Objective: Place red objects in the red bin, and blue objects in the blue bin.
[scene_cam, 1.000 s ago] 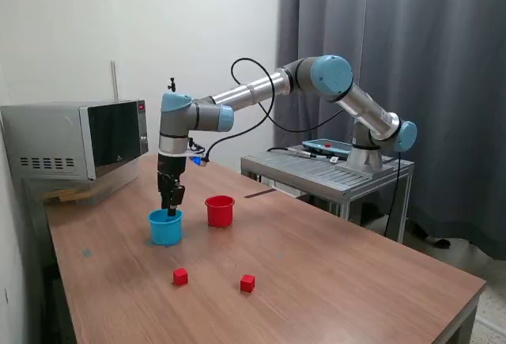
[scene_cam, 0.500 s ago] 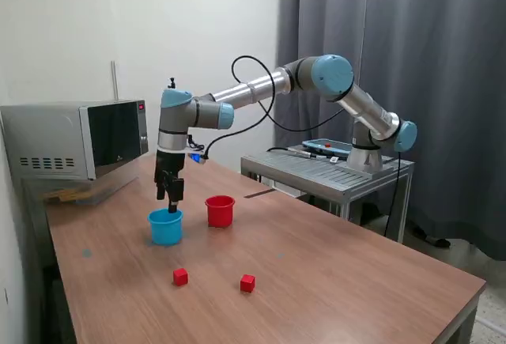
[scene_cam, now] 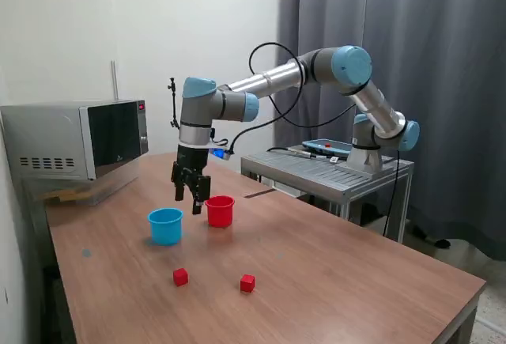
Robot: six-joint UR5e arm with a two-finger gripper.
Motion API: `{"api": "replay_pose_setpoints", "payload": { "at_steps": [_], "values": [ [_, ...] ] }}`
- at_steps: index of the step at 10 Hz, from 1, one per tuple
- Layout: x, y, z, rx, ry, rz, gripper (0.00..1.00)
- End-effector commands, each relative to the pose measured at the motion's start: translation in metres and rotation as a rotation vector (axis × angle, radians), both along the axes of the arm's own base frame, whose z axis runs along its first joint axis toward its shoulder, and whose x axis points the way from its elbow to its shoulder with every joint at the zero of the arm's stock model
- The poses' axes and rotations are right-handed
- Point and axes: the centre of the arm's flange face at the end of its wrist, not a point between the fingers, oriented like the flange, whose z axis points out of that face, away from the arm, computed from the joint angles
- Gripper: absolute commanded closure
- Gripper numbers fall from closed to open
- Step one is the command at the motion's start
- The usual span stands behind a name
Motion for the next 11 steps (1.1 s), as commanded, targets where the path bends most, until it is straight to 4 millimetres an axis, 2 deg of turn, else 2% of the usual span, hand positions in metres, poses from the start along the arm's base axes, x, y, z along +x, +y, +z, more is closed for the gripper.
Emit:
{"api": "replay_pose_setpoints", "payload": {
  "at_steps": [1, 2, 5, 11],
  "values": [
    [0.009, -0.081, 0.008, -0.021, 0.006, -0.048, 0.00],
    [0.008, -0.093, 0.011, -0.027, 0.023, -0.065, 0.00],
    [-0.007, -0.095, 0.002, -0.091, 0.039, -0.051, 0.00],
    [-0.030, -0.096, -0.055, -0.079, 0.024, 0.056, 0.00]
  ]
}}
